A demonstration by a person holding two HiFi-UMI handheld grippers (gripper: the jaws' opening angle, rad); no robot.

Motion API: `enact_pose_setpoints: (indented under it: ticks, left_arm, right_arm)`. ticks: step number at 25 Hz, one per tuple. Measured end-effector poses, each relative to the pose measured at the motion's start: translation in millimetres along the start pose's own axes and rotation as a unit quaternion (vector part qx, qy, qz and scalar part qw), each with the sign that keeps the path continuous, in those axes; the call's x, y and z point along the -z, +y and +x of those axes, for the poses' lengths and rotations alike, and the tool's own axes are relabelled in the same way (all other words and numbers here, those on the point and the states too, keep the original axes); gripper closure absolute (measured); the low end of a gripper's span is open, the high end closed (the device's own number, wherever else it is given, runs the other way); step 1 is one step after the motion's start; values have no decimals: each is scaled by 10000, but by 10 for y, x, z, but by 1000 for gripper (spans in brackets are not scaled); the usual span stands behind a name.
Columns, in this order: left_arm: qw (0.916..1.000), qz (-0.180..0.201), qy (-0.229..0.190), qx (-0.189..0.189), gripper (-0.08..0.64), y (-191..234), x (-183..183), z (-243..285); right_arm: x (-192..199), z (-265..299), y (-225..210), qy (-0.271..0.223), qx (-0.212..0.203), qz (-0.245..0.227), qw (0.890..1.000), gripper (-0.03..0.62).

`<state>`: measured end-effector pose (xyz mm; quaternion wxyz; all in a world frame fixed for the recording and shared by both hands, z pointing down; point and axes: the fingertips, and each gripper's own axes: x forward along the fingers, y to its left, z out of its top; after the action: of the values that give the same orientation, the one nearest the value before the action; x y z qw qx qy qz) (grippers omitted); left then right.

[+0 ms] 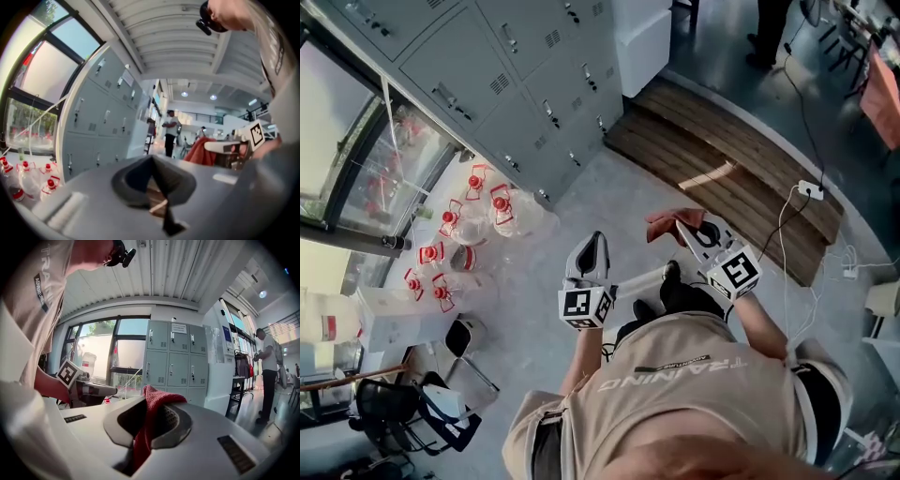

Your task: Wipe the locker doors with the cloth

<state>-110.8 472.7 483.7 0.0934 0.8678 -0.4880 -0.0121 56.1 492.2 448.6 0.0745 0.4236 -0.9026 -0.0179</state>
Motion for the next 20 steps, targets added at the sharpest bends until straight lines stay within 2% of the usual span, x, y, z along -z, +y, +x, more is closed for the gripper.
enact_pose_setpoints:
  ticks: [7,14,20]
  left_arm:
    - [9995,166,167,-195,555,23,-121,489]
    - [9964,673,200,-484,555,196,-539,1214]
    - [9938,781,100,-788,555,211,-740,1745]
  right_arm:
    - [108,227,-649,-110,-32,410,9991,565]
    - [47,704,-1299,-513,-404,487,9967,565]
    - [86,1033,-1846,-630,-683,626,9937,565]
